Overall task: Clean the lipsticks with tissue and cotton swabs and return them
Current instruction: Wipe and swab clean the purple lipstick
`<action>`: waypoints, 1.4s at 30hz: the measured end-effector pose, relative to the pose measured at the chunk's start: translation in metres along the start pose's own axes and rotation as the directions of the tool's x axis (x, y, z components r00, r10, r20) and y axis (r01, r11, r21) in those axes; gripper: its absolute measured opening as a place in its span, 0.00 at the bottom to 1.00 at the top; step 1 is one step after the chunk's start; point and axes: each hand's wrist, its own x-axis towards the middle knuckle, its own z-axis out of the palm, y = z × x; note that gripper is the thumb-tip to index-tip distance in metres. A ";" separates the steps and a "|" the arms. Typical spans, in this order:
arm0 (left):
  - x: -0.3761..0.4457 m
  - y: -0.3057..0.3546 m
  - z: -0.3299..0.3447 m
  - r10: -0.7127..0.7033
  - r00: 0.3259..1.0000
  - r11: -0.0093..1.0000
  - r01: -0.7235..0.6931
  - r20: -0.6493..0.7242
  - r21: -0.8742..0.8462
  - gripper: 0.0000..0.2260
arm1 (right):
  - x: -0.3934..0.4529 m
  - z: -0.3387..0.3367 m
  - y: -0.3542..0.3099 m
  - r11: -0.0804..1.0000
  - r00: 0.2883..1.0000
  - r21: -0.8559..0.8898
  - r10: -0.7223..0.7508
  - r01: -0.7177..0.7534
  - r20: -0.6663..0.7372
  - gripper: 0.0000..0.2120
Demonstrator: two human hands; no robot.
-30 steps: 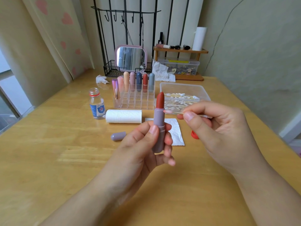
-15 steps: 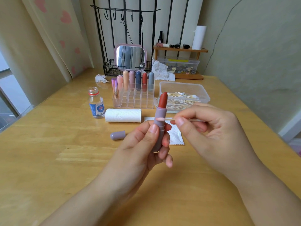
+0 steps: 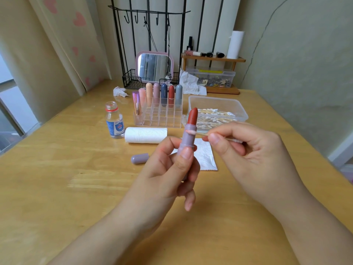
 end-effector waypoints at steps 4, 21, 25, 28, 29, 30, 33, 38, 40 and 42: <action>0.001 -0.001 -0.001 0.010 1.000 0.999 -0.010 -0.026 -0.038 0.12 | 0.000 0.000 -0.003 0.998 0.999 -0.056 -0.020 0.022 0.040 0.06; 0.001 0.000 -0.005 0.072 0.997 0.987 -0.072 0.003 0.147 0.12 | -0.002 -0.005 -0.002 0.996 0.999 0.080 0.046 -0.046 -0.009 0.03; 0.003 -0.005 -0.006 0.063 0.998 0.978 -0.059 -0.012 0.200 0.13 | -0.011 -0.002 0.003 0.996 0.998 0.065 0.067 -0.067 0.008 0.05; 0.002 -0.007 -0.004 0.068 0.998 0.971 -0.064 -0.007 0.228 0.16 | -0.012 -0.006 0.004 0.996 0.998 0.071 0.055 -0.052 -0.039 0.05; 0.002 -0.008 -0.004 0.065 0.998 0.971 -0.060 -0.015 0.230 0.17 | -0.012 -0.008 0.003 0.997 0.997 0.071 0.047 -0.043 -0.059 0.04; 0.002 -0.009 -0.004 0.063 0.998 0.972 -0.056 -0.022 0.228 0.17 | -0.012 -0.009 0.003 0.997 0.996 0.063 0.038 -0.033 -0.075 0.05; 0.002 -0.009 -0.002 0.066 0.997 0.972 -0.057 -0.033 0.230 0.16 | -0.014 -0.010 0.003 0.999 0.997 0.050 0.013 -0.009 -0.075 0.04; 0.001 -0.007 -0.001 0.070 0.995 0.970 -0.051 -0.071 0.238 0.10 | -0.016 -0.007 0.002 0.995 0.998 -0.078 -0.057 0.054 -0.031 0.06; 0.000 -0.007 -0.001 0.084 0.994 0.964 -0.061 -0.077 0.257 0.14 | -0.014 -0.008 0.002 0.997 0.996 -0.067 -0.044 0.039 -0.081 0.06; 0.000 -0.007 0.000 0.086 0.992 0.963 -0.058 -0.094 0.265 0.16 | -0.014 -0.008 0.002 0.998 0.994 -0.051 -0.035 0.030 -0.103 0.06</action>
